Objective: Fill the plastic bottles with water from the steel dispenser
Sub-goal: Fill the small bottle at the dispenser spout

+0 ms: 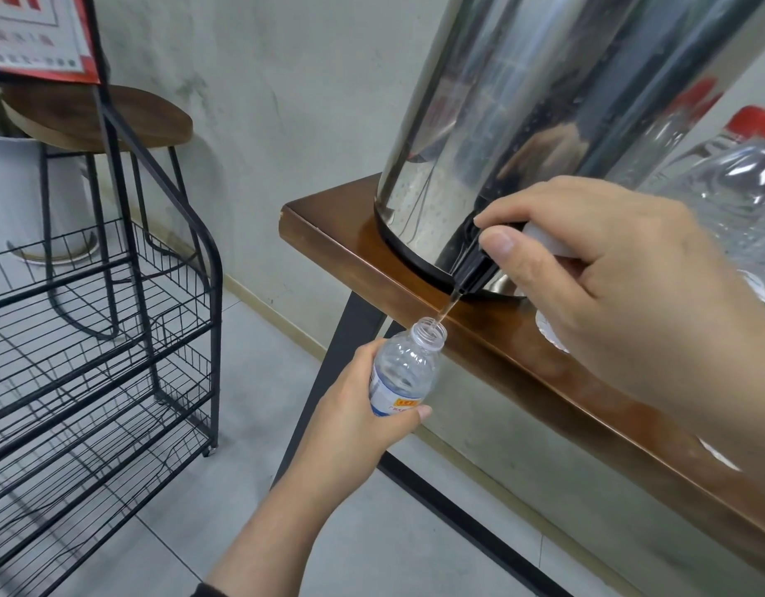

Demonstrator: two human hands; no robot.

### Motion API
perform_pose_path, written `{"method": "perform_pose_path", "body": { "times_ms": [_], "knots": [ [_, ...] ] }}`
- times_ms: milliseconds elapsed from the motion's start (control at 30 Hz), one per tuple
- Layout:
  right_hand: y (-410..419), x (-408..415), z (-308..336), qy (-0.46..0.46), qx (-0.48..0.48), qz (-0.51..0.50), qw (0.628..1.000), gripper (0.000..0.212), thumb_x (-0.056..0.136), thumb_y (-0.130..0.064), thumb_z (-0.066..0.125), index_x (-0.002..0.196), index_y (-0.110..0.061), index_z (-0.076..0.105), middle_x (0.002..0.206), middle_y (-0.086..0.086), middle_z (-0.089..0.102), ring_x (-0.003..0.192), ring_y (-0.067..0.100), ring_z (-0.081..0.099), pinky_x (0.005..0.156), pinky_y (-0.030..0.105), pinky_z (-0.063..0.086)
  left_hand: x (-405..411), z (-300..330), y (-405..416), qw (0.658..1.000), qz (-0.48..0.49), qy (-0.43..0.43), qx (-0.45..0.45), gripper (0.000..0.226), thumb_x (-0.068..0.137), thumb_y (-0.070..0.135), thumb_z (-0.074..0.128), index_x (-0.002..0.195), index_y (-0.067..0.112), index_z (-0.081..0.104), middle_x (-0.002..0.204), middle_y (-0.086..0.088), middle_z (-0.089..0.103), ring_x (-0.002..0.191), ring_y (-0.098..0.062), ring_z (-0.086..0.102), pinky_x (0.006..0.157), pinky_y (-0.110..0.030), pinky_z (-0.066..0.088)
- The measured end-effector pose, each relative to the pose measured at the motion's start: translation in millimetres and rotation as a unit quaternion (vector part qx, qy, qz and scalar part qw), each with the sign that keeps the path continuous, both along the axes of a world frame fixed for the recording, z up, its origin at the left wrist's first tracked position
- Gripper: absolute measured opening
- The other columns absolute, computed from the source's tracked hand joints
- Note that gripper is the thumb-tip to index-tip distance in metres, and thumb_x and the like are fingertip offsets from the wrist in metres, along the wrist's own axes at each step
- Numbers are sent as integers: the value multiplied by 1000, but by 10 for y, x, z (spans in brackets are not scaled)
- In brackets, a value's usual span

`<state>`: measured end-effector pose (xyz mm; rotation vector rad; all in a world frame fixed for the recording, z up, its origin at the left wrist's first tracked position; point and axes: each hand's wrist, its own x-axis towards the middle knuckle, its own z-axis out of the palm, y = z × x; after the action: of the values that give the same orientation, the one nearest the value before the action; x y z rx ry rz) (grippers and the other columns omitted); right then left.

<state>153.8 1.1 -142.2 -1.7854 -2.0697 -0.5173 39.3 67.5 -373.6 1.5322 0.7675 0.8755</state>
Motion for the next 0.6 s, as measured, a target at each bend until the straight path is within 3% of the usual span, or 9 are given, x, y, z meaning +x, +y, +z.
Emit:
{"method": "perform_pose_path", "body": {
  "times_ms": [133, 400, 600],
  "knots": [
    [-2, -16, 9, -19, -5, -10, 1000, 42, 101, -57, 33, 109, -31, 65, 86, -9, 63, 88, 19, 63, 73, 43, 53, -2, -1, 6, 1000, 0, 1, -1, 65, 81, 38, 86, 126, 57, 43, 120, 29, 62, 113, 4, 61, 91, -20, 57],
    [-22, -41, 30, -39, -12, -19, 999, 46, 101, -57, 33, 114, -27, 66, 90, -7, 65, 91, 23, 66, 74, 46, 56, -2, 2, 6, 1000, -3, 3, -6, 65, 80, 39, 86, 122, 61, 41, 119, 30, 61, 113, 7, 60, 93, -21, 57],
    [-48, -38, 55, -68, -38, -28, 997, 54, 100, -62, 29, 122, -27, 64, 80, -17, 59, 90, 24, 68, 72, 47, 58, 4, -6, 14, 1000, -3, 3, -10, 66, 79, 39, 87, 124, 59, 42, 120, 29, 60, 113, 5, 60, 94, -24, 58]
  ]
}}
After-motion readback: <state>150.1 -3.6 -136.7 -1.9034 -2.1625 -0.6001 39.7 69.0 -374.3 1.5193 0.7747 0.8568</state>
